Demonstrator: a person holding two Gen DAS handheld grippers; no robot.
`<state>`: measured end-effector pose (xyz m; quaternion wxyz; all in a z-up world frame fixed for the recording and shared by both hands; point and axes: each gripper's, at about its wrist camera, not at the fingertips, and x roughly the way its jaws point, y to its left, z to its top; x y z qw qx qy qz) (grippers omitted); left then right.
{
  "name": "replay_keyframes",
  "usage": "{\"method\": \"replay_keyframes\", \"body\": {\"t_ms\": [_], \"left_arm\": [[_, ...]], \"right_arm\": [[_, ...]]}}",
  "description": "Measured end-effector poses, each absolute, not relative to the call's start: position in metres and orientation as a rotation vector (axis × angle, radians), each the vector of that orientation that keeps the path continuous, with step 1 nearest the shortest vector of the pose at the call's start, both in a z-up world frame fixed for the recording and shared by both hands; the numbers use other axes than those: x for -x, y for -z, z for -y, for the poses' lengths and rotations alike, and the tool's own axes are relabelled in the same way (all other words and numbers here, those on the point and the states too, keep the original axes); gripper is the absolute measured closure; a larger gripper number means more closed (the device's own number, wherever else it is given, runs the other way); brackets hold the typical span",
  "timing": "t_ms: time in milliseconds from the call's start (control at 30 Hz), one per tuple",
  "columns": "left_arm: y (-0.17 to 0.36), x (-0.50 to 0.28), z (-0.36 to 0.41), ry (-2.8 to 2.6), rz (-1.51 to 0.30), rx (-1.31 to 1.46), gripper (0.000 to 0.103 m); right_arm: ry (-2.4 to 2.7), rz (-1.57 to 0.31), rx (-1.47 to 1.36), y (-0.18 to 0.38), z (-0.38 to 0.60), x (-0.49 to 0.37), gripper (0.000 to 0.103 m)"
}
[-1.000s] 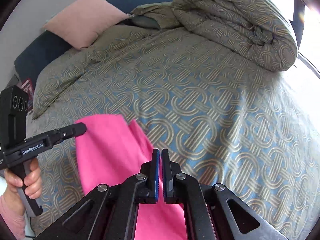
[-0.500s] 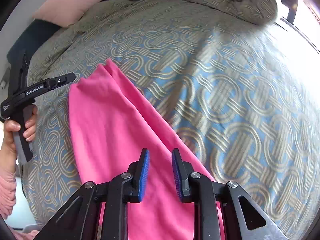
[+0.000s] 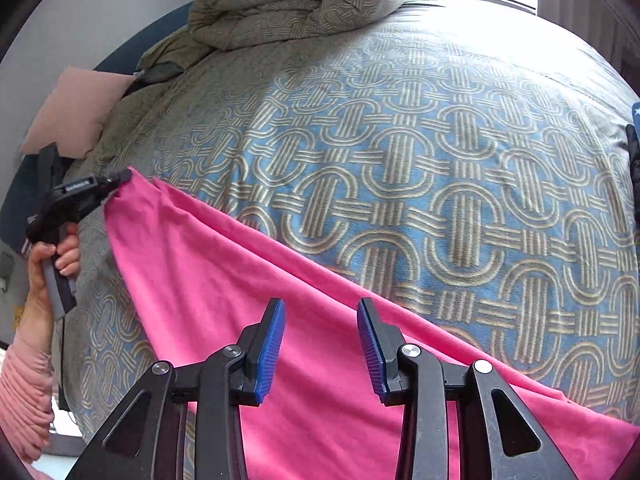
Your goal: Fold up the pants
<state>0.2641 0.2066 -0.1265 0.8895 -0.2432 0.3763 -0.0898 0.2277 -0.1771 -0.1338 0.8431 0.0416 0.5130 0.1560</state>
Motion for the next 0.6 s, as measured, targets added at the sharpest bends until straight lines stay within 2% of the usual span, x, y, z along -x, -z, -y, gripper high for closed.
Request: {"method": "replay_keyframes", "body": {"t_ms": [100,200,267,300,333,400,467,533,600], "left_arm": [[0.129,-0.277,-0.204,0.112,-0.809,0.394,0.099],[0.154,-0.290,-0.206,-0.022,-0.893,0.258,0.098],[0.169,-0.289,-0.217,-0.045,-0.964,0.270,0.096],[0.172,-0.284,-0.222,-0.056,-0.972,0.296,0.087],[0.172,-0.277,-0.227,-0.066,-0.966,0.319,0.073],[0.168,-0.258,-0.230,-0.068,-0.944,0.342,0.057],[0.166,-0.238,-0.230,-0.033,-0.937,0.356,0.054],[0.169,-0.225,-0.228,0.016,-0.959,0.376,0.045],[0.172,-0.222,-0.220,0.028,-0.997,0.367,0.041]], "right_arm": [[-0.309,-1.093,-0.115,0.137,0.183,-0.228,0.065],[-0.307,-1.085,-0.150,0.139,0.183,-0.227,0.065],[-0.310,-1.082,-0.153,0.137,0.183,-0.224,0.065],[-0.307,-1.080,-0.143,0.136,0.182,-0.222,0.065],[-0.302,-1.079,-0.124,0.135,0.182,-0.220,0.064],[-0.288,-1.077,-0.086,0.133,0.187,-0.213,0.059],[-0.266,-1.076,-0.060,0.135,0.194,-0.212,0.056],[-0.231,-1.089,-0.042,0.139,0.202,-0.211,0.056],[-0.212,-1.108,-0.025,0.149,0.207,-0.214,0.056]]}}
